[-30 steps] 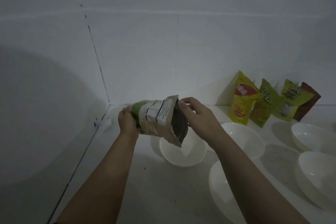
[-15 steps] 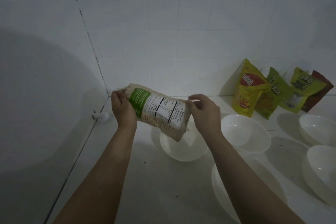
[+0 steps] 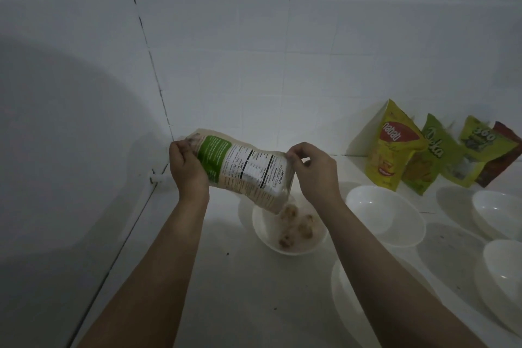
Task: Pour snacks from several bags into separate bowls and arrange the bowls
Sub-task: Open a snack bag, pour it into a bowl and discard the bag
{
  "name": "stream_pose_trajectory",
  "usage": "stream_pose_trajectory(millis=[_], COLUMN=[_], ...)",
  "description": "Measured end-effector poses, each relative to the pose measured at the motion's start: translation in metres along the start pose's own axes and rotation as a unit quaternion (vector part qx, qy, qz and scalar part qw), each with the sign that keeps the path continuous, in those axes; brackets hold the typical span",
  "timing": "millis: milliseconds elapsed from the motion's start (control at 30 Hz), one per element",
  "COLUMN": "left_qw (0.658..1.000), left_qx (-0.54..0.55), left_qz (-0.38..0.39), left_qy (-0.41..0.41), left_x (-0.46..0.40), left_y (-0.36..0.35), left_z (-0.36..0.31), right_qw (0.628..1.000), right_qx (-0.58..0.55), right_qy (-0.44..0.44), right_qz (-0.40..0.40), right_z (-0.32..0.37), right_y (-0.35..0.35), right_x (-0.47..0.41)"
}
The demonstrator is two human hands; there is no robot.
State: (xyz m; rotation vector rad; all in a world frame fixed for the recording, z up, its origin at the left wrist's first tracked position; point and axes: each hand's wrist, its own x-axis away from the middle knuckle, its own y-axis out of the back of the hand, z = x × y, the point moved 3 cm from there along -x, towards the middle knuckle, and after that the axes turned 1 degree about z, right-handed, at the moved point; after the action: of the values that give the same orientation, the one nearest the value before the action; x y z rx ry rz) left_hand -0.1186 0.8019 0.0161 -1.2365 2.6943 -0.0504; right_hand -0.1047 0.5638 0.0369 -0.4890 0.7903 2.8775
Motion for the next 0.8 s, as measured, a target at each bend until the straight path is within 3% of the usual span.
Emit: stream_pose_trajectory(millis=[267,400,800], left_qw=[0.998,0.999,0.998], left_qx=[0.031,0.030,0.043], left_qz=[-0.036,-0.035,-0.035], left_qy=[0.029,0.007,0.017], left_x=[-0.012,-0.014,-0.014], left_y=[0.016,0.019,0.030], left_z=[0.004,-0.001,0.002], right_qw=[0.998,0.997,0.997], right_qx=[-0.043,0.007,-0.038], right_qy=[0.036,0.043,0.062], right_qz=[0.014,0.059,0.035], right_z=[0.024,0.017,0.028], right_y=[-0.008,-0.011,-0.012], right_x=[-0.005,-0.002,0.001])
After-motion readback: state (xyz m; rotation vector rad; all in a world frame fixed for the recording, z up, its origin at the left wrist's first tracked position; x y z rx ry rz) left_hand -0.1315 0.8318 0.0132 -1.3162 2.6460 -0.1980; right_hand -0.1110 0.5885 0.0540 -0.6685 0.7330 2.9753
